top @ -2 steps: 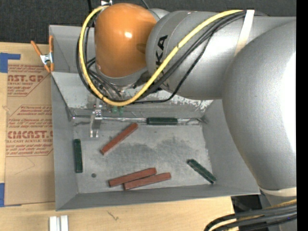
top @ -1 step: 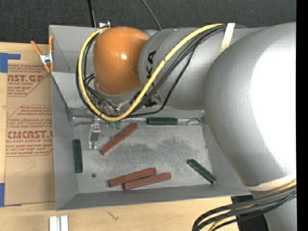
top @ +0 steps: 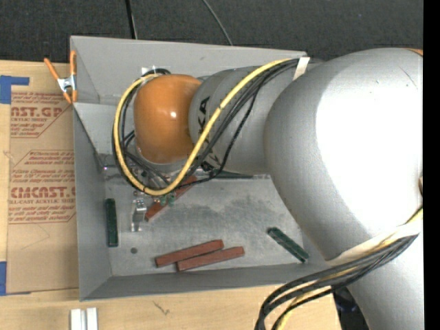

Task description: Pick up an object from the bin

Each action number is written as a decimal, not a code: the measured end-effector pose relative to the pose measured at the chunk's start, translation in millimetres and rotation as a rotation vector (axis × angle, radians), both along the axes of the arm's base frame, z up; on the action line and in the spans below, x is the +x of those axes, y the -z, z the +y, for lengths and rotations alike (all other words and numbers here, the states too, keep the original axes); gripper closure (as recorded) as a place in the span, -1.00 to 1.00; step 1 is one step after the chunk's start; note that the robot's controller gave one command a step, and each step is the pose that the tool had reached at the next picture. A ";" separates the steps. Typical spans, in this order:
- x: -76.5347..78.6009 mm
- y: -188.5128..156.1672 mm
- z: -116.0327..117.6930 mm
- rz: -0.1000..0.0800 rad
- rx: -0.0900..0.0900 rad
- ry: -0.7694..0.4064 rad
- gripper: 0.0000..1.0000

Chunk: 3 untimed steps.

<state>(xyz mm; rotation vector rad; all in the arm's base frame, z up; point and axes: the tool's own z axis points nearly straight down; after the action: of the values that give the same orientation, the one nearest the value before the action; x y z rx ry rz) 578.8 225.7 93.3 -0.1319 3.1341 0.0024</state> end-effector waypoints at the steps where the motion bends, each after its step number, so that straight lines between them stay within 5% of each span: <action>1: -8.5 20.4 -31.2 -0.004 0.002 -0.232 -1.00; 2: -6.7 16.5 -72.9 -0.015 0.003 -0.310 1.00; 3: -6.7 16.5 -72.9 -0.015 0.003 -0.310 1.00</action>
Offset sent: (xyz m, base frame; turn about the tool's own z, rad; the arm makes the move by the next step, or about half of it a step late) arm -0.0121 -0.0760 -0.0233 -0.3107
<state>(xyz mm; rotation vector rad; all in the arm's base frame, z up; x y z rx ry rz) 572.1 152.8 76.8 -0.6111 3.0620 0.0077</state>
